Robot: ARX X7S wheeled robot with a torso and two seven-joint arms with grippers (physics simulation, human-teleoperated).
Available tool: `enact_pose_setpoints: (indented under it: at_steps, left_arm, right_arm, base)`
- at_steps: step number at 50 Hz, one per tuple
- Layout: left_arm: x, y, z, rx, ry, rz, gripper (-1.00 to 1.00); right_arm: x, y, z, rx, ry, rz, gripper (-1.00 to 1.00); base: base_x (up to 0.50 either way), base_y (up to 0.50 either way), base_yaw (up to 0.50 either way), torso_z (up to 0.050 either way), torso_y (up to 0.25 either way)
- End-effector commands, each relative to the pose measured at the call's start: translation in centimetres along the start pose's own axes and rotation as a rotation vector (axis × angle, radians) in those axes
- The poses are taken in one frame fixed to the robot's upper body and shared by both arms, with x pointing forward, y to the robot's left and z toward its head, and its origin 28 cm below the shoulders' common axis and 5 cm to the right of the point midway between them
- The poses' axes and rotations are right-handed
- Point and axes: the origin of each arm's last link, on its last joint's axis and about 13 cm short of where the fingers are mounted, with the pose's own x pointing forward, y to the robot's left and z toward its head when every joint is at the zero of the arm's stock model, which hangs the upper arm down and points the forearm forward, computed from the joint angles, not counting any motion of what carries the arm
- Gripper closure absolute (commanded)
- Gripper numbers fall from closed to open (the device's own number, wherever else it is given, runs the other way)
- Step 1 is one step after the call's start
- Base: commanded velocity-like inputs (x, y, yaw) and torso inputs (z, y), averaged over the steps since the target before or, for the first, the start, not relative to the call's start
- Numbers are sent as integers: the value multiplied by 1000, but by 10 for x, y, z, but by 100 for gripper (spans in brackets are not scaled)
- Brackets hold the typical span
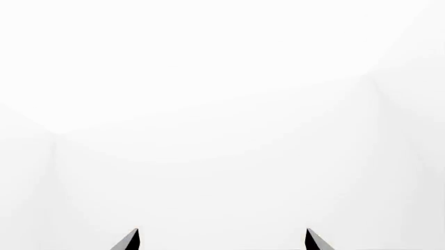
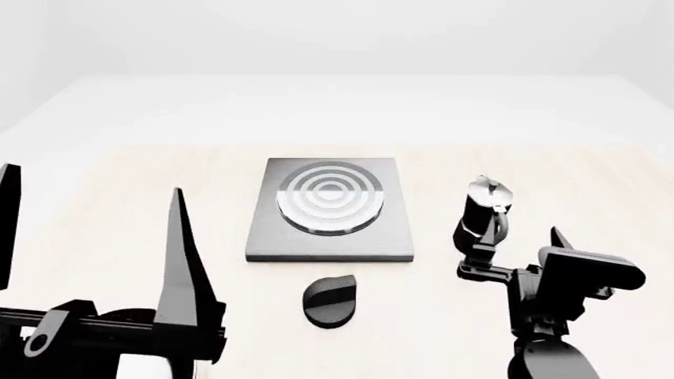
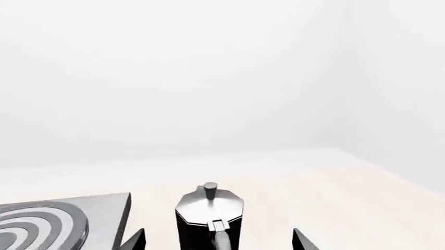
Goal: Turn on the stove and put the moka pot on it.
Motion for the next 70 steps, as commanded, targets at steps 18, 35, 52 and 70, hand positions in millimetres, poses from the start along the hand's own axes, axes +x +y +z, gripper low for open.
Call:
enact_pose_setpoints:
  at_steps: [18, 35, 52, 70]
  left_arm:
    - [-2, -2, -4, -4, 20, -2, -100]
    - [-2, -3, -6, -8, 28, -7, -100]
    - [-2, -3, -6, -9, 32, -10, -100]
    - [-3, -4, -9, -22, 40, -17, -100]
  right_arm:
    - [8, -2, -28, -3, 90, -17, -100]
    - [17, 0, -47, -43, 159, -19, -100]
    - [32, 0, -56, -72, 182, -40, -100]
    - [46, 2, -54, -94, 183, -54, -100]
  base:
    - [0, 0, 0, 0, 0]
    - [0, 0, 0, 0, 0]
    - [0, 0, 0, 0, 0]
    - [0, 0, 0, 0, 0]
